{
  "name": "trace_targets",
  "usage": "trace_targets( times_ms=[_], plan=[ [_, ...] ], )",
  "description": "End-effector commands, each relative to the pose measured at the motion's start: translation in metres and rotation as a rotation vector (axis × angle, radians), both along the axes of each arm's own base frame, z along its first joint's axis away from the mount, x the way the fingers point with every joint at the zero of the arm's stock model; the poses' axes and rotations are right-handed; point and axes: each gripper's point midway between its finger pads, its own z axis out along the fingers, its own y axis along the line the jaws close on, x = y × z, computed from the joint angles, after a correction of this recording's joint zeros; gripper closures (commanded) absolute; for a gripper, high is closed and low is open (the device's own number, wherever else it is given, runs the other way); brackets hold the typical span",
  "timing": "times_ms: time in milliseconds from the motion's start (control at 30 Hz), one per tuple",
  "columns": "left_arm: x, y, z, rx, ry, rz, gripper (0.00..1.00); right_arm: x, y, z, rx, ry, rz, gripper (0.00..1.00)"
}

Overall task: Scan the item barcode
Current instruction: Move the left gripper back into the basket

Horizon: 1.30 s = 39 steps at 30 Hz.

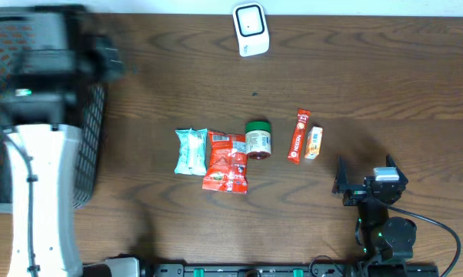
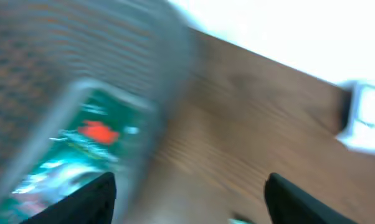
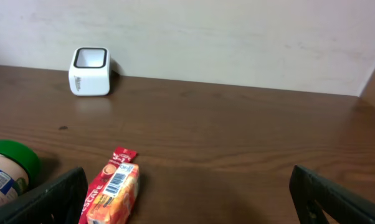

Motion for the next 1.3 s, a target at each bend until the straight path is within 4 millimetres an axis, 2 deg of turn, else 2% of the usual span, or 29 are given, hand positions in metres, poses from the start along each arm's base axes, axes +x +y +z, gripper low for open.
trace_targets(
  times_ms=[0,33,133,233,367,467,567,667,733,867,1100,1267],
  plan=[
    [-0.016,0.072,-0.011,0.050,0.056,0.177,0.17,0.000,0.000,0.000,-0.009,-0.001,0.002,0.01],
    [-0.021,0.093,-0.017,0.036,0.070,0.226,0.13,0.000,0.000,0.000,-0.009,-0.001,0.002,0.01],
    [-0.031,0.132,-0.038,-0.032,0.109,0.307,0.07,0.000,0.000,0.000,-0.009,-0.001,0.002,0.01],
    [-0.033,0.153,-0.068,-0.137,0.153,0.317,0.02,0.000,0.000,0.000,-0.009,-0.001,0.002,0.01],
    [-0.033,0.172,-0.123,-0.229,0.270,0.310,0.00,0.000,0.000,0.000,-0.009,-0.001,0.002,0.01],
    [-0.031,0.170,-0.165,-0.295,0.383,0.277,0.00,0.000,0.000,0.000,-0.009,-0.001,0.002,0.01],
    [-0.024,0.155,-0.210,-0.331,0.511,0.153,0.00,0.000,0.000,0.000,-0.009,-0.001,0.002,0.01],
    [-0.019,0.149,-0.232,-0.334,0.565,0.101,0.00,0.000,0.000,0.000,-0.009,-0.001,0.002,0.01],
    [-0.014,0.144,-0.244,-0.323,0.591,0.055,0.00,0.000,0.000,0.000,-0.009,-0.001,0.002,0.01],
    [-0.008,0.138,-0.255,-0.300,0.616,-0.002,0.00,0.000,0.000,0.000,-0.009,-0.001,0.002,0.01],
    [-0.012,0.145,-0.269,-0.258,0.670,0.020,0.00,0.000,0.000,0.000,-0.009,-0.001,0.001,0.01],
    [-0.014,0.144,-0.291,-0.275,0.701,0.022,0.00,0.000,0.000,0.000,-0.009,-0.001,0.002,0.01]
  ],
)
